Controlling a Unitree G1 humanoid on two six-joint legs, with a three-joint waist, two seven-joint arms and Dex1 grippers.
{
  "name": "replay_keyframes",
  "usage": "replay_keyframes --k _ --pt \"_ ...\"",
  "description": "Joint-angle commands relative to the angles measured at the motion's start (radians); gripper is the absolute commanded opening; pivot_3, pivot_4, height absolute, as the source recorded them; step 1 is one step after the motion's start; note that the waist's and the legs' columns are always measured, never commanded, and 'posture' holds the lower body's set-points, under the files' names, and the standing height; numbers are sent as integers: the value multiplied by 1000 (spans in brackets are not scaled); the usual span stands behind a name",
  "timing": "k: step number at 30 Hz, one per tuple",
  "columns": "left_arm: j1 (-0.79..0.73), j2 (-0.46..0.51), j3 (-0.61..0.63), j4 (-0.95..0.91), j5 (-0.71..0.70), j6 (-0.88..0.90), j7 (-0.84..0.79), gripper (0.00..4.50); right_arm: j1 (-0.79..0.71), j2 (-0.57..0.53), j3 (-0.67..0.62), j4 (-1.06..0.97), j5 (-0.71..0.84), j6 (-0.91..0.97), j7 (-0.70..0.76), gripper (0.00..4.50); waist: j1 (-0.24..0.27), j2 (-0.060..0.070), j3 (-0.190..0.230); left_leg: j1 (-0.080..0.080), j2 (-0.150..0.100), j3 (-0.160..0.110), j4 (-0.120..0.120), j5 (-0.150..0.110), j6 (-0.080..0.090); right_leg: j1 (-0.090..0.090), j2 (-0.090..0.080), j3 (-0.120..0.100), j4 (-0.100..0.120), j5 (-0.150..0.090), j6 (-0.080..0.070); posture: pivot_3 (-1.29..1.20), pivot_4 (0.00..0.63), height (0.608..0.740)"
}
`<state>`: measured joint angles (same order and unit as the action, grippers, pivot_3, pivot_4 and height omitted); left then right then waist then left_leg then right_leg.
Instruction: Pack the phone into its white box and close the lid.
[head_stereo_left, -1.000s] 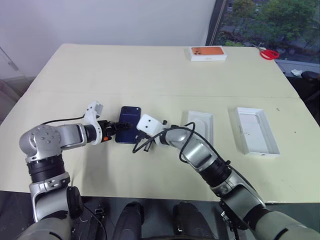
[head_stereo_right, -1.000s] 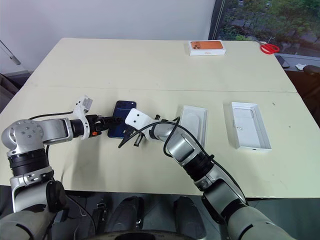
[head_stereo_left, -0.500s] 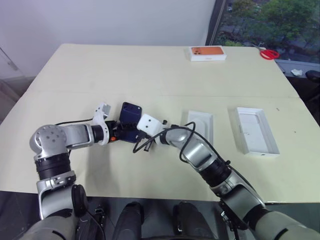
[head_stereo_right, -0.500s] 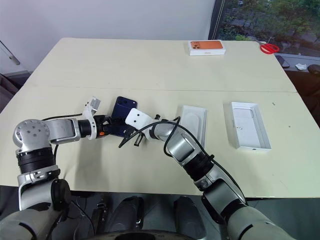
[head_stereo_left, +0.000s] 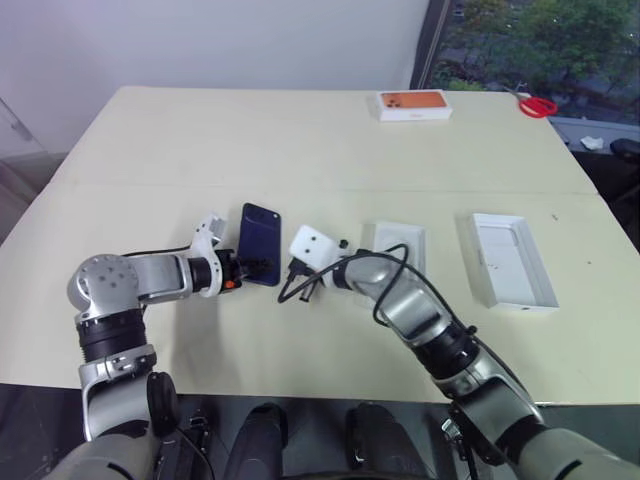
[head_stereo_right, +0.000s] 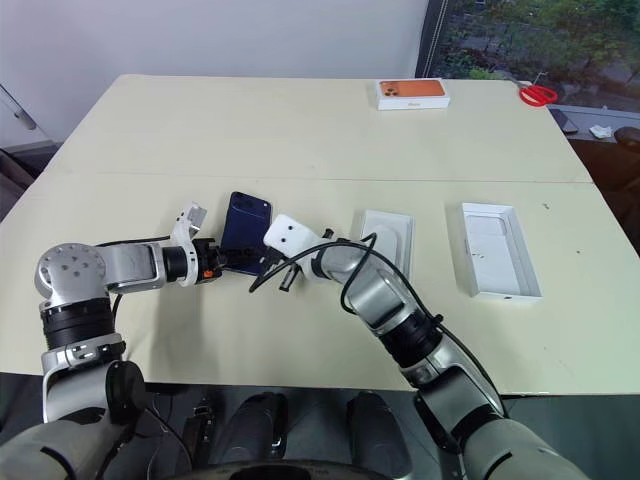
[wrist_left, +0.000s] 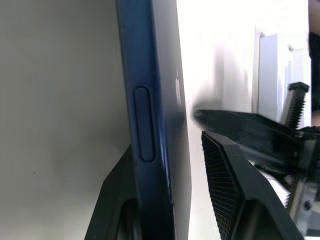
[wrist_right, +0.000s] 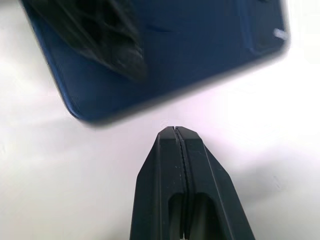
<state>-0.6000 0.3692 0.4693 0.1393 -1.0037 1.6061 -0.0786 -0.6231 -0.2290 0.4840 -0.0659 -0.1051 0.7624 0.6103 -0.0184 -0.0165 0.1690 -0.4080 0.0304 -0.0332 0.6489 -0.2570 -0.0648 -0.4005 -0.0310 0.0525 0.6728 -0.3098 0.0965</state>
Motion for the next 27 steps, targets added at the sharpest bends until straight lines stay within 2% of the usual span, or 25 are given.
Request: replay_keyframes --k 1,3,4,9,15,19,23,27 --pt "0 -3 29 -15 -31 8 -1 1051 0 -21 -41 -139 28 55 20 0 -1 0 0 0 0 0 0 0 0 0 0 0 0 0 0 0 150 740" --pt "-2 -6 32 -16 -33 8 -3 269 -1 -34 -54 -190 42 95 27 0 -1 0 0 0 0 0 0 0 0 0 0 0 0 0 0 0 150 740" --pt "-6 -8 34 -15 -35 8 -2 50 -1 -42 -61 -217 49 116 31 0 -2 0 0 0 0 0 0 0 0 0 1 0 0 0 0 0 150 740" --pt "-35 -45 56 -75 -84 8 -18 50 12 -105 -124 -365 109 230 55 0 1 0 1 -1 0 0 -1 0 0 -2 0 1 0 0 0 0 150 740" --pt "-98 -177 -12 -192 -112 8 -1 50 99 -314 -347 -507 211 311 121 0 21 -3 2 -4 -2 0 0 0 0 0 -2 -1 -4 0 0 0 150 740" --pt "-150 -393 -66 -157 -72 3 85 50 183 -466 -513 -507 261 295 168 0 29 -3 2 -2 -3 0 0 0 1 3 -2 -1 -6 0 0 0 150 740" --pt "-209 -572 -41 -83 -25 -7 185 50 283 -565 -585 -488 268 260 166 0 22 -5 3 -2 -3 1 0 -1 2 3 -1 -1 -8 0 0 0 150 740" --pt "-249 -655 -48 -9 -10 8 251 50 363 -622 -643 -480 276 235 156 0 -2 -4 3 0 -1 1 -1 -1 2 3 2 1 -6 0 0 0 150 740"
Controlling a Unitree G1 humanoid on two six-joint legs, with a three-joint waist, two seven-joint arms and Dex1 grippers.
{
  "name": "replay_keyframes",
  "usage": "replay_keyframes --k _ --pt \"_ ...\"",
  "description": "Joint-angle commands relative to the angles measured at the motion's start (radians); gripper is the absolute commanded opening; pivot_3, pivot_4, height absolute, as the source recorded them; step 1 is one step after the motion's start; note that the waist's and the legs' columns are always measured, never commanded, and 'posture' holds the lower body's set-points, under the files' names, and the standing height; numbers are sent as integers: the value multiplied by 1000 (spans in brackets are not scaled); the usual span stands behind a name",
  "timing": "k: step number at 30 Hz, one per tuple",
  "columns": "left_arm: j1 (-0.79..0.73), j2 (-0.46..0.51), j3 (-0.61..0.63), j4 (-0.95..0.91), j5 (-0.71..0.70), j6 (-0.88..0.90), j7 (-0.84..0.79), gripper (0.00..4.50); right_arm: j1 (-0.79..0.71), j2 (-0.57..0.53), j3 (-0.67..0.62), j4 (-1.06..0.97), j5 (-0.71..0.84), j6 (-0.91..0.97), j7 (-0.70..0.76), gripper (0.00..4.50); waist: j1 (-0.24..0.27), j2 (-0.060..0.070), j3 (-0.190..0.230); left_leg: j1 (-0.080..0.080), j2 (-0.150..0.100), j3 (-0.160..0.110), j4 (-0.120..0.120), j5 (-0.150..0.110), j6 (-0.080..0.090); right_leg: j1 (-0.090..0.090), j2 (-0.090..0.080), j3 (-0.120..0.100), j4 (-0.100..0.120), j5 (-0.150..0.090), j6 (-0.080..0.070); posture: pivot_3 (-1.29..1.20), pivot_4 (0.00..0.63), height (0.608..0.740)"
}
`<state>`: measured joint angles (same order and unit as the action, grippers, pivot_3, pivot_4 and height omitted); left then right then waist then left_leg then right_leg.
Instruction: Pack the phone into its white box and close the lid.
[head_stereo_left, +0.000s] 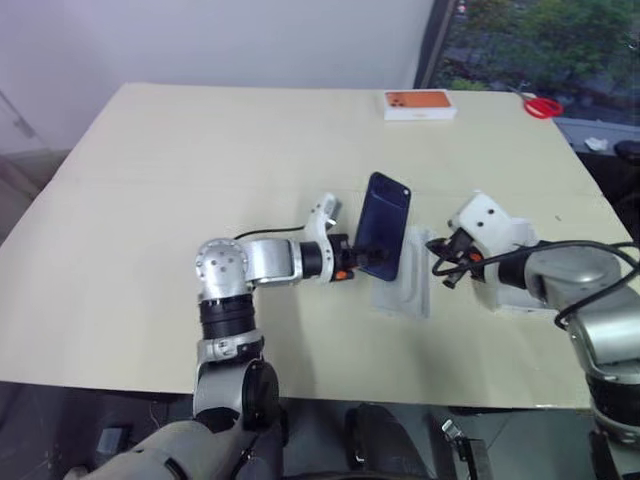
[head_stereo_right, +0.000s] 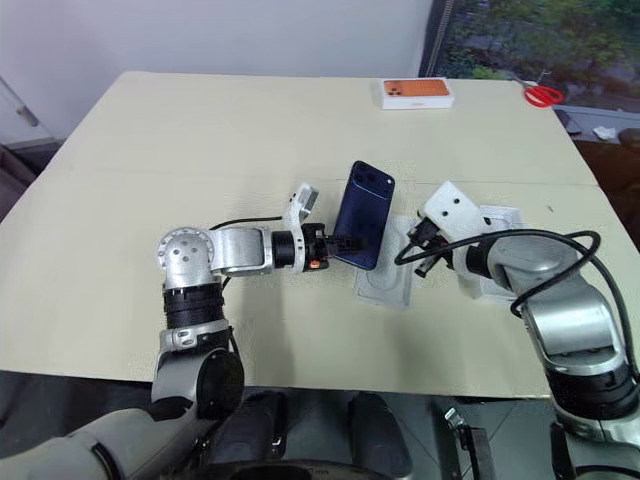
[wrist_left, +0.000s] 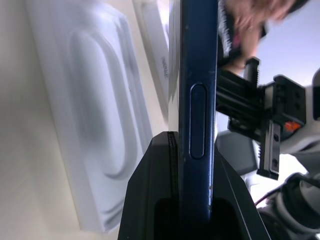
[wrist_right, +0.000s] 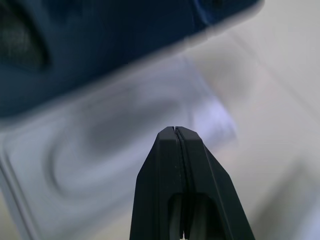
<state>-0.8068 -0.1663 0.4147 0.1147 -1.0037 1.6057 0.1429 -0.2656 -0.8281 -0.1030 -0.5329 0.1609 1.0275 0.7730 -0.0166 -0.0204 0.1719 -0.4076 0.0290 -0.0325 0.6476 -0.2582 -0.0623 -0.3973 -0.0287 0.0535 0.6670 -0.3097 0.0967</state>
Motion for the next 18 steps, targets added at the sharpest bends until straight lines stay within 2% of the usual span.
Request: replay_keyframes --k 1,5,18 --pt "-50 -133 13 38 -4 9 57 50 19 -32 -70 -10 13 -36 -9 0 -5 0 0 0 0 0 0 0 0 0 1 0 0 0 0 0 150 740" --pt "-64 -155 18 88 -8 9 123 50 46 -51 -102 2 20 -49 -19 0 3 0 0 0 0 0 1 0 0 0 1 0 0 0 0 0 150 740" --pt "-82 -141 -51 198 -196 9 178 50 67 -52 -85 24 31 -85 -59 0 6 0 1 -1 -1 0 1 1 -1 0 -1 0 -1 0 0 0 150 740"
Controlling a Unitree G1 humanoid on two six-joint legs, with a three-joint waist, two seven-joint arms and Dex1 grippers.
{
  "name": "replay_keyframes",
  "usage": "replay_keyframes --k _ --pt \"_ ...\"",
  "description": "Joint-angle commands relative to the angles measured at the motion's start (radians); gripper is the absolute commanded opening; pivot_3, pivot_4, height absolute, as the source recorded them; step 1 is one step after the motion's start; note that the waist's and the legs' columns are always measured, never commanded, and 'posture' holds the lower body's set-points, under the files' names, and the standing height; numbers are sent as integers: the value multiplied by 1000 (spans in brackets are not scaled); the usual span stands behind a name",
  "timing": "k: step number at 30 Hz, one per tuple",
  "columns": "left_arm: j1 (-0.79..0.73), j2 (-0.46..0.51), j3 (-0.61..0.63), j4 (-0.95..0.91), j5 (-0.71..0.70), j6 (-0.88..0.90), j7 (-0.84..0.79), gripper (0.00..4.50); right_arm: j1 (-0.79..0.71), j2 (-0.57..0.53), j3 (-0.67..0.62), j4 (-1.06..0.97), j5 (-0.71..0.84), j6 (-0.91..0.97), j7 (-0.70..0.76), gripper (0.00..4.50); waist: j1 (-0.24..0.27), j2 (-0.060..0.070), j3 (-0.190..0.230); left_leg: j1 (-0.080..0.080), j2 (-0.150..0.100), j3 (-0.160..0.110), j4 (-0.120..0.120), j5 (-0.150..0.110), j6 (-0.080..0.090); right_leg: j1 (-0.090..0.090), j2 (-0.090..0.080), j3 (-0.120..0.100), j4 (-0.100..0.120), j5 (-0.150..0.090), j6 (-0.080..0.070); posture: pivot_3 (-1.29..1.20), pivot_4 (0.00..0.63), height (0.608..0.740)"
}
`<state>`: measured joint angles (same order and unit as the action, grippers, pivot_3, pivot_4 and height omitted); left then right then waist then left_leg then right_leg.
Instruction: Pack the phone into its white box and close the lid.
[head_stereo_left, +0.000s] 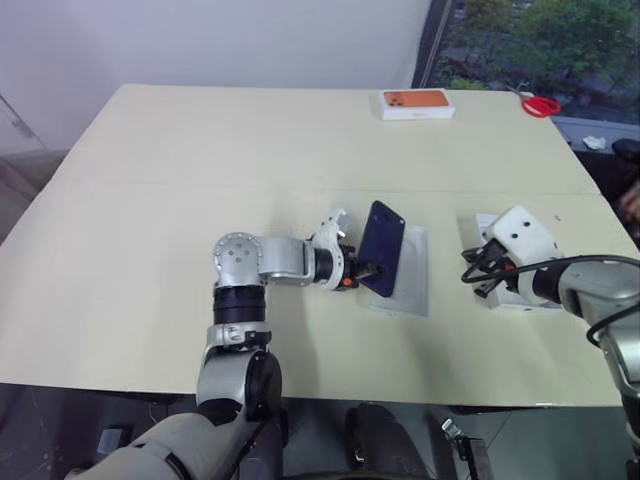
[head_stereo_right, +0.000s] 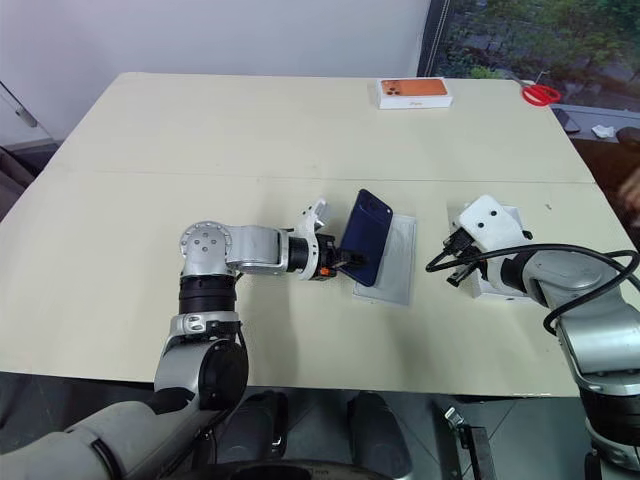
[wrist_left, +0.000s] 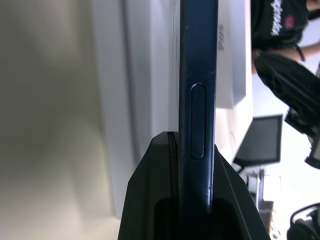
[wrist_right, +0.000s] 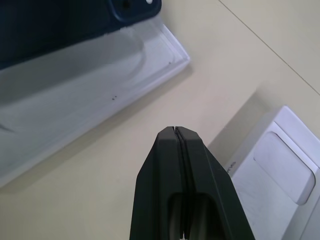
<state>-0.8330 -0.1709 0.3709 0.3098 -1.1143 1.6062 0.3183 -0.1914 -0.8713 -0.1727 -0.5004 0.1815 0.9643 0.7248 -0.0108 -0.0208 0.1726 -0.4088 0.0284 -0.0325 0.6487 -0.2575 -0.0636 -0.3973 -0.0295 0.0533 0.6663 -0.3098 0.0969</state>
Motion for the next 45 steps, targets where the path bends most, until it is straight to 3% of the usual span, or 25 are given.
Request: replay_keyframes --k 1,14,16,17,23,29,45 --pt "-60 -134 -6 16 -100 8 7 50 -8 -9 -15 -6 11 -24 -12 0 0 0 0 0 0 0 0 0 0 0 0 0 0 0 0 0 150 740" --pt "-89 -116 -26 134 -181 8 35 50 -9 -12 -11 3 19 -35 -30 0 1 0 0 0 0 0 0 0 0 0 0 0 0 0 0 0 150 740" --pt "-87 -114 -39 138 -191 8 37 970 -11 -11 -8 4 20 -36 -32 0 1 0 0 0 0 0 0 0 0 0 0 0 0 0 0 0 150 740" --pt "-86 -112 -43 138 -196 8 38 1169 -13 -12 -7 4 21 -36 -33 0 1 0 0 0 0 0 0 0 0 0 0 0 0 0 0 0 150 740" --pt "-82 -103 -47 124 -220 8 51 4098 -16 -7 0 1 38 -38 -30 0 0 0 0 0 0 0 0 2 -3 0 0 0 0 0 0 0 150 740" --pt "-82 -61 -56 74 -270 8 53 4098 22 -15 5 -28 70 -75 15 0 1 0 0 0 0 0 0 2 -3 0 0 0 0 0 0 0 150 740" --pt "-56 210 -96 -23 -502 -22 80 4098 -26 -10 50 -8 85 -98 9 0 0 0 0 1 0 -1 0 3 -5 1 0 0 1 0 0 0 150 740"
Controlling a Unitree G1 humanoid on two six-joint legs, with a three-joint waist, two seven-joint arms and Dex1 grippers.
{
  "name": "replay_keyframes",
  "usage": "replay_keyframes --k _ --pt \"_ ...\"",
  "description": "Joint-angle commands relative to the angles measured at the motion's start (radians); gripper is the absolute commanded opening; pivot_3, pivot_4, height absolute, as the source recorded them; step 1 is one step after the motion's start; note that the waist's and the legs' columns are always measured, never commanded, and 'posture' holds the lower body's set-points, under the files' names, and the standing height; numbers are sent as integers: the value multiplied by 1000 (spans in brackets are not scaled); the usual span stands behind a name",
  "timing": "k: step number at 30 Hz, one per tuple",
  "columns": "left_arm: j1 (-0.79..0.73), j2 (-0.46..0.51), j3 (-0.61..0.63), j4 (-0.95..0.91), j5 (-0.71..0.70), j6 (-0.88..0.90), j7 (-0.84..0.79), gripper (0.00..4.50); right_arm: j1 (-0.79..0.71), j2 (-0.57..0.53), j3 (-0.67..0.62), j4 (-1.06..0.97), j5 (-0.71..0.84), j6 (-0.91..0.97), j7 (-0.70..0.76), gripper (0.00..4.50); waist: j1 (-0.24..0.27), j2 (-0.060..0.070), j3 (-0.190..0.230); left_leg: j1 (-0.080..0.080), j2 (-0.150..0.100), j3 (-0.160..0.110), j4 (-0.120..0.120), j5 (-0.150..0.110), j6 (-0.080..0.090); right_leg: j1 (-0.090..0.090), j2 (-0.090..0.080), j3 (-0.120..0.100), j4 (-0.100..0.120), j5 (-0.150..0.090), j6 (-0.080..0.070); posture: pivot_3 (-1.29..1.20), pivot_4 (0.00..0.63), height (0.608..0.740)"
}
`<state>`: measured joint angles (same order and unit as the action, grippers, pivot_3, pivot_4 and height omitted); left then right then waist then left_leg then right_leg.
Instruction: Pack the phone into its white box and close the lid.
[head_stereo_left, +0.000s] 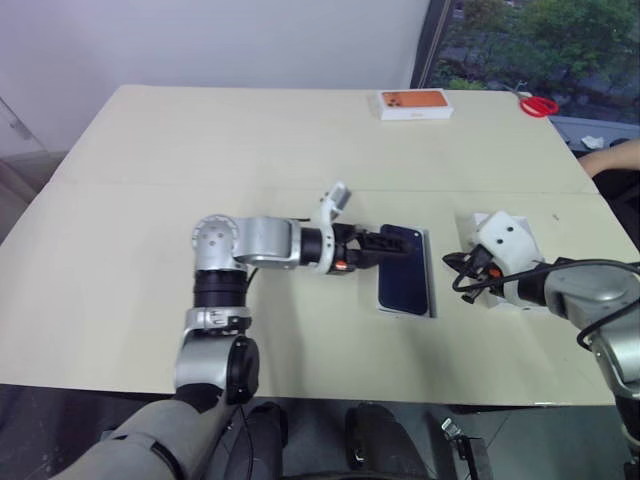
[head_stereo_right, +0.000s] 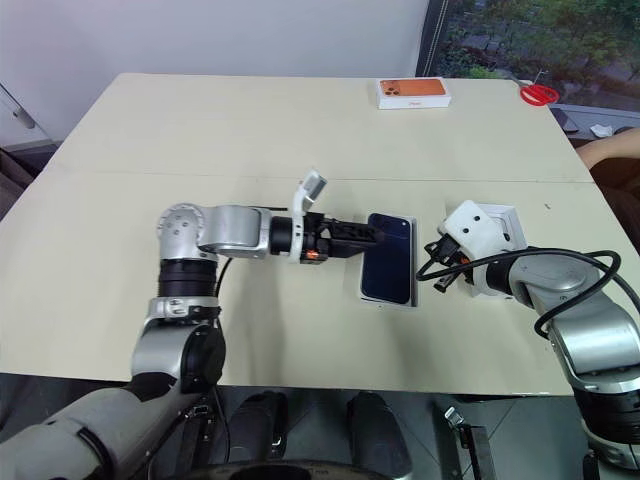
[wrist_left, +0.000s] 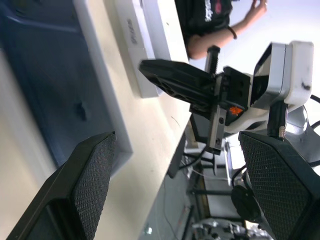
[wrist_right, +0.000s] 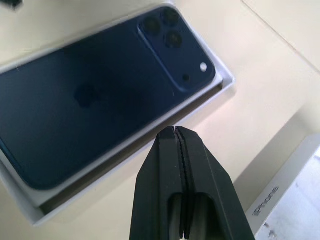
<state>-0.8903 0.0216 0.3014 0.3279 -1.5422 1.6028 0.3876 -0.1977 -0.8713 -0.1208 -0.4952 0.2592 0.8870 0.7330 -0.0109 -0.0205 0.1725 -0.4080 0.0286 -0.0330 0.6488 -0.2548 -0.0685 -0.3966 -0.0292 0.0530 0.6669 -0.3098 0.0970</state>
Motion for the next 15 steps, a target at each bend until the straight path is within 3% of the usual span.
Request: replay_keyframes --k 1,4,8,12,15 --pt "7 27 -35 -43 -88 -29 18 4098 -21 -10 0 -9 7 -25 1 0 1 0 0 0 0 0 0 0 0 0 0 0 0 0 0 0 150 740" --pt "18 63 -52 -49 -111 -68 35 4098 -34 -8 6 3 6 -33 0 0 5 0 0 0 0 0 1 0 0 1 -1 0 0 0 0 0 150 740" --pt "29 146 -96 -132 9 -95 -29 4098 -47 -4 20 13 2 -39 -7 0 -2 0 0 0 0 0 1 0 0 0 0 0 0 0 0 0 150 740" --pt "90 298 -264 -300 272 -199 -268 4098 -65 3 38 -2 11 -28 -9 0 -4 1 -1 1 0 1 -1 2 -3 0 0 1 0 0 0 0 150 740" --pt "151 424 -410 -422 488 -381 -484 4098 -96 48 87 -36 28 11 -30 0 -4 1 -1 1 0 1 -1 2 -4 0 0 0 0 0 0 0 150 740"
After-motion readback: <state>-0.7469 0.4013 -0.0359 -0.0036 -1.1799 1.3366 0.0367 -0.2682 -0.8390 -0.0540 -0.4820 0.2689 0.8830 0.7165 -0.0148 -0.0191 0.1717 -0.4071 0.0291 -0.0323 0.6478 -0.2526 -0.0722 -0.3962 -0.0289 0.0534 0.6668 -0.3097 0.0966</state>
